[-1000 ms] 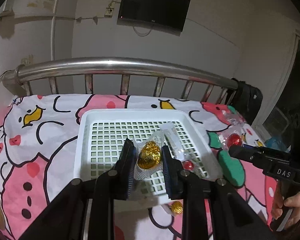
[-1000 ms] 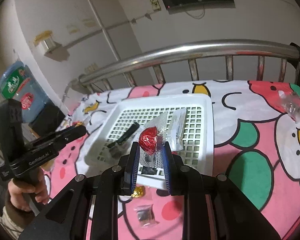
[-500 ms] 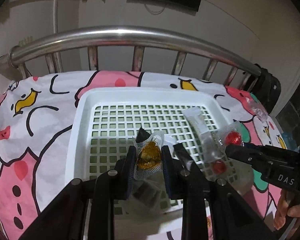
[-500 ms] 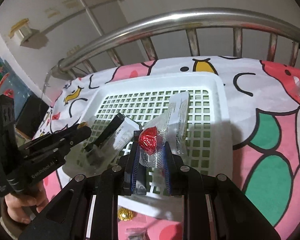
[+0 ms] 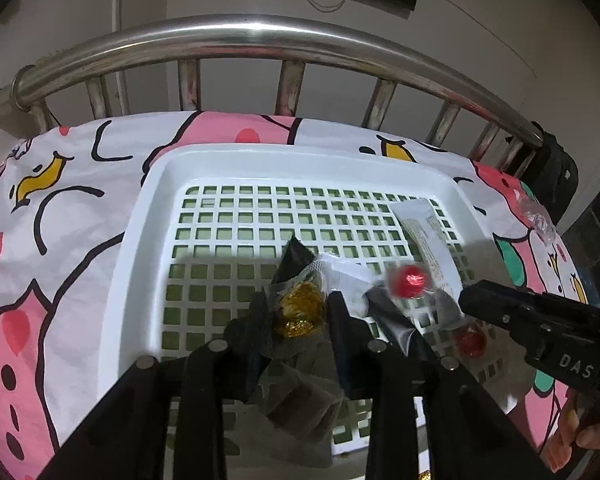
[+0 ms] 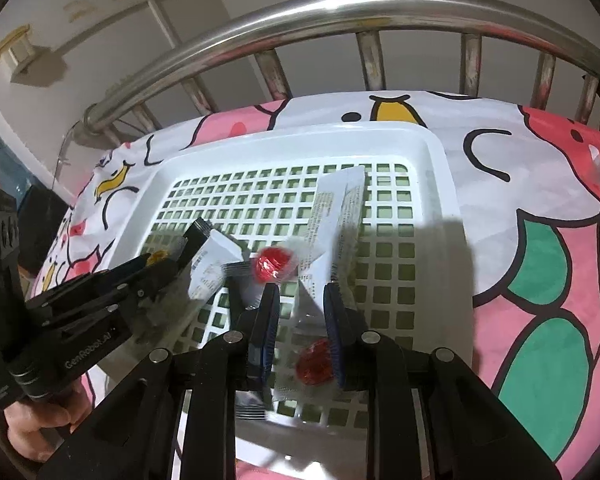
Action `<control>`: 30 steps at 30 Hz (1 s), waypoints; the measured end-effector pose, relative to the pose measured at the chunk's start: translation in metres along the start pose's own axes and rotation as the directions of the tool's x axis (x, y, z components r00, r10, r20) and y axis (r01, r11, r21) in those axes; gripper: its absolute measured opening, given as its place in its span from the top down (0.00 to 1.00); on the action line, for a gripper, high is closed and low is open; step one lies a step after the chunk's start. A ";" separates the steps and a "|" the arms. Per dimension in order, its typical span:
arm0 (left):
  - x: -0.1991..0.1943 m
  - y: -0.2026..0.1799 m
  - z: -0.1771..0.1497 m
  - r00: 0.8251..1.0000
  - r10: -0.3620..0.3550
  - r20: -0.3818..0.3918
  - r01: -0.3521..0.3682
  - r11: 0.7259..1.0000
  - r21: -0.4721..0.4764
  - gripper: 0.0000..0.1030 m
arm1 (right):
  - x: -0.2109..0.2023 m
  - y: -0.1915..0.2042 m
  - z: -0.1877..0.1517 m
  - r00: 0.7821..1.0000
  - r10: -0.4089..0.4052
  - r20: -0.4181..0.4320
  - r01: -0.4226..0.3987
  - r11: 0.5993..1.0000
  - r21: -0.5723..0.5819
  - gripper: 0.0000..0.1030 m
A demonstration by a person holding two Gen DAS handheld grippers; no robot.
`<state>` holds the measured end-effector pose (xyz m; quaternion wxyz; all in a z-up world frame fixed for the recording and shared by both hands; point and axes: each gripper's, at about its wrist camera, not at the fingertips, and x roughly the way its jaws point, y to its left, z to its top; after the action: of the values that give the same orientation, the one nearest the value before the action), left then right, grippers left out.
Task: Organize snacks
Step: 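Withdraw both grippers from the tray toward the remaining candies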
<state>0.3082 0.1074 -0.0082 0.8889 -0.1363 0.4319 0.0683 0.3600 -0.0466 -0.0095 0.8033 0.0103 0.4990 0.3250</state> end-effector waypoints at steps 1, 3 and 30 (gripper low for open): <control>0.000 0.001 0.000 1.000 -0.007 -0.001 0.007 1.000 -0.007 0.56 | -0.002 -0.002 0.000 1.000 0.012 0.002 -0.012 1.000 0.010 0.64; -0.006 0.001 0.001 1.000 -0.010 0.016 0.011 1.000 -0.011 0.35 | -0.011 -0.004 0.000 0.999 0.016 0.028 -0.017 0.999 0.030 0.55; -0.221 -0.014 -0.067 0.904 -0.180 0.387 0.182 0.983 0.030 0.00 | -0.257 0.033 -0.123 0.822 0.181 0.540 -0.119 0.982 -0.149 0.03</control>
<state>0.1251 0.0732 0.1288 0.9588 -0.1624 0.2326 0.0127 0.1691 -0.1949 0.1445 0.8840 0.0989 0.2257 0.3972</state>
